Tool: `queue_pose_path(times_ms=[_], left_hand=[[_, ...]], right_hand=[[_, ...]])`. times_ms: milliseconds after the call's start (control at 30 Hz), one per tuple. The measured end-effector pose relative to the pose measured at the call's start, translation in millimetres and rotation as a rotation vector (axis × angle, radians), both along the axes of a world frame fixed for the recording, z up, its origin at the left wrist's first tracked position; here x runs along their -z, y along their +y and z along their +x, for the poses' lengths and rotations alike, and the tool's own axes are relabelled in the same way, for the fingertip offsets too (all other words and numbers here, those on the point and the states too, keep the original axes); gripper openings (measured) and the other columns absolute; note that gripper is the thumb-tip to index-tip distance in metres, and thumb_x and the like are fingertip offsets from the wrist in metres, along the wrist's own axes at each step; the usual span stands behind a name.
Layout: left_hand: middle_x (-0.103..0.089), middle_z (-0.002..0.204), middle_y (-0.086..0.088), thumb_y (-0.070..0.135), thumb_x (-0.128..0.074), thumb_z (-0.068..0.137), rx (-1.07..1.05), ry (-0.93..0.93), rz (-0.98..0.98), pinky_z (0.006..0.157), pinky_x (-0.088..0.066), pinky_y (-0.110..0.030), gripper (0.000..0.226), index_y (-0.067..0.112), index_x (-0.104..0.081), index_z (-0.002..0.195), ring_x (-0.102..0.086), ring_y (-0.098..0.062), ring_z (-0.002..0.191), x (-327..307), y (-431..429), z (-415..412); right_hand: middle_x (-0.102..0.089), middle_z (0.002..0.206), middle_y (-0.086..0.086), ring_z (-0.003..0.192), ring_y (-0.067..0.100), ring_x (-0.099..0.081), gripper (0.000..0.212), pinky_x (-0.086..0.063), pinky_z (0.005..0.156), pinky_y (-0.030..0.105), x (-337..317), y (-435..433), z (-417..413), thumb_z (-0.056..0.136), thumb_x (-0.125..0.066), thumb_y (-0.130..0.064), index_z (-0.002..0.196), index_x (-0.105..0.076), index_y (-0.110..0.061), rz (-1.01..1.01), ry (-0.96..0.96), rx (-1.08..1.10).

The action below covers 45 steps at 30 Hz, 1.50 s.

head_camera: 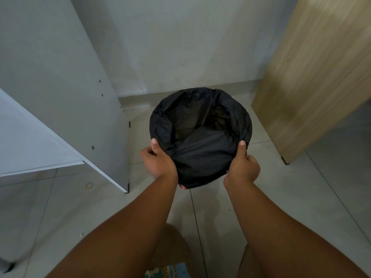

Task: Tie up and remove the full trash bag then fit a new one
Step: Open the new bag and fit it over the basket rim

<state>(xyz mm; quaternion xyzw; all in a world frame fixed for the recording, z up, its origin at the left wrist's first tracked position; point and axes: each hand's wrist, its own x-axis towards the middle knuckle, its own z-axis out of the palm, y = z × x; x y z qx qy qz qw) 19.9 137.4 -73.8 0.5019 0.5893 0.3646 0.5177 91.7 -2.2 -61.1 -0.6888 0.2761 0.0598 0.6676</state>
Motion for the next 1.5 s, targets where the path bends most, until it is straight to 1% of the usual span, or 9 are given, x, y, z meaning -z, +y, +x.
queue_pose_path(times_ms=[200,367,500,700,833,1033,1167,1300,1500], left_hand=[[-0.046,0.066,0.0,0.044,-0.04,0.106,0.038,0.004,0.055,0.05,-0.034,-0.017,0.049,0.005,-0.05,0.078,-0.043,-0.014,0.061,4,-10,-5],[-0.066,0.103,0.002,0.055,-0.059,0.094,0.306,-0.089,0.012,0.081,-0.05,-0.027,0.044,0.014,-0.058,0.113,-0.063,-0.011,0.097,0,-23,-11],[-0.062,0.11,0.019,0.035,-0.088,0.075,0.518,-0.103,0.062,0.078,-0.051,-0.005,0.055,0.029,-0.053,0.117,-0.059,0.018,0.094,4,-22,-22],[-0.062,0.128,0.002,0.063,-0.085,0.066,0.667,0.036,0.161,0.097,-0.057,-0.041,0.076,0.03,-0.057,0.13,-0.062,-0.012,0.115,17,-1,-34],[-0.057,0.131,-0.003,0.066,-0.085,0.063,0.729,0.076,0.167,0.099,-0.055,-0.045,0.083,0.033,-0.054,0.133,-0.059,-0.018,0.118,20,2,-37],[-0.065,0.119,0.006,0.021,-0.088,0.076,0.762,-0.145,-0.047,0.087,-0.058,-0.025,0.062,0.026,-0.055,0.128,-0.065,-0.012,0.112,0,1,-33],[-0.067,0.128,0.002,0.023,-0.085,0.08,0.678,-0.294,-0.243,0.099,-0.057,-0.04,0.064,0.024,-0.053,0.135,-0.066,-0.015,0.116,-10,-5,-25],[-0.062,0.12,0.004,0.01,-0.09,0.073,0.624,-0.332,-0.276,0.077,-0.059,-0.02,0.073,0.025,-0.045,0.128,-0.064,-0.009,0.108,-15,-13,-20],[-0.056,0.117,0.007,-0.001,-0.09,0.067,0.603,-0.327,-0.29,0.075,-0.057,-0.02,0.089,0.025,-0.038,0.135,-0.06,-0.006,0.104,-12,-19,-22]], right_hand=[[-0.062,0.073,0.009,0.073,0.029,-0.061,0.065,-0.049,0.065,0.037,2,4,-16,0.097,-0.048,-0.06,0.072,-0.06,-0.001,-0.123,-0.06,-0.024],[-0.068,0.086,0.005,0.083,0.025,-0.066,0.061,-0.058,0.079,0.047,11,9,-32,0.088,-0.051,-0.071,0.083,-0.063,-0.011,-0.099,-0.067,-0.107],[-0.068,0.107,-0.001,0.094,0.018,-0.067,0.055,-0.058,0.084,0.041,11,11,-39,0.079,-0.073,-0.062,0.108,-0.06,-0.017,0.071,-0.016,-0.149],[-0.07,0.121,0.006,0.107,0.021,-0.071,0.045,-0.058,0.093,0.047,19,6,-40,0.087,-0.078,-0.021,0.125,-0.058,-0.01,0.34,-0.111,-0.264],[-0.068,0.128,0.004,0.113,0.017,-0.068,0.041,-0.057,0.097,0.042,18,-3,-40,0.094,-0.069,-0.016,0.132,-0.056,-0.01,0.34,-0.137,-0.328],[-0.07,0.124,0.005,0.111,0.02,-0.068,0.03,-0.054,0.1,0.045,13,4,-40,0.098,-0.063,-0.016,0.128,-0.061,-0.011,0.318,-0.079,-0.292],[-0.072,0.109,0.0,0.095,0.017,-0.07,0.017,-0.059,0.089,0.046,8,13,-45,0.101,-0.058,-0.022,0.116,-0.065,-0.02,0.382,0.005,-0.267],[-0.071,0.114,0.003,0.103,0.021,-0.07,0.025,-0.057,0.092,0.045,4,21,-53,0.103,-0.054,-0.024,0.127,-0.062,-0.018,0.478,0.059,-0.249],[-0.07,0.125,0.012,0.111,0.026,-0.07,0.032,-0.055,0.099,0.044,5,23,-55,0.103,-0.054,-0.021,0.133,-0.059,-0.01,0.594,0.076,-0.223]])
